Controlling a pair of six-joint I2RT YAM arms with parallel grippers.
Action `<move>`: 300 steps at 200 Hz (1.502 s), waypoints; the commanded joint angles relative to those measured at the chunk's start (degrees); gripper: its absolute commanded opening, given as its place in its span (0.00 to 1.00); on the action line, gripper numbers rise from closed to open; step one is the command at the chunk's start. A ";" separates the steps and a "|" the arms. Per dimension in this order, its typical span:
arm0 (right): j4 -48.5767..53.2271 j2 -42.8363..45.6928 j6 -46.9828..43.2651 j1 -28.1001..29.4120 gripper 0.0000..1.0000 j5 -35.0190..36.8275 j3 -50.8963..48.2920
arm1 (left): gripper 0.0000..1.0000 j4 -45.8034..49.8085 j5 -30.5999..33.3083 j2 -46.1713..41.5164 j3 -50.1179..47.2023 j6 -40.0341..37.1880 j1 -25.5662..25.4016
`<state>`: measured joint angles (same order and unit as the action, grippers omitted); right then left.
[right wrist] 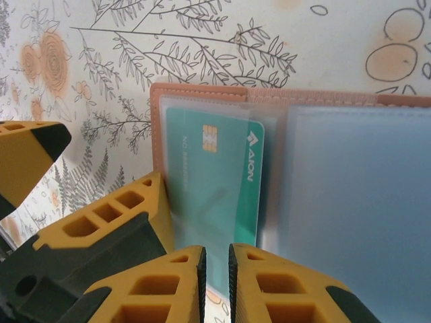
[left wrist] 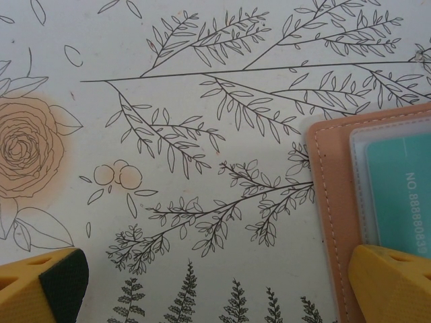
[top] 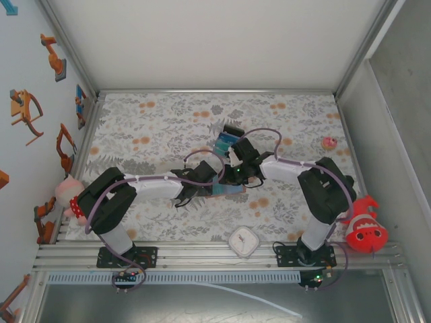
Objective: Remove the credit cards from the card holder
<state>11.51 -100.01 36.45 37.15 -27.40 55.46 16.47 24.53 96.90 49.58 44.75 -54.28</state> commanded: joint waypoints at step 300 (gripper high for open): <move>0.16 -2.07 -3.77 -0.67 0.00 0.18 0.33 | 1.00 4.74 -0.89 3.92 -0.27 0.75 0.05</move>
<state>9.30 -104.22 35.20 36.16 -29.08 56.34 17.34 24.47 97.49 50.28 45.39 -54.33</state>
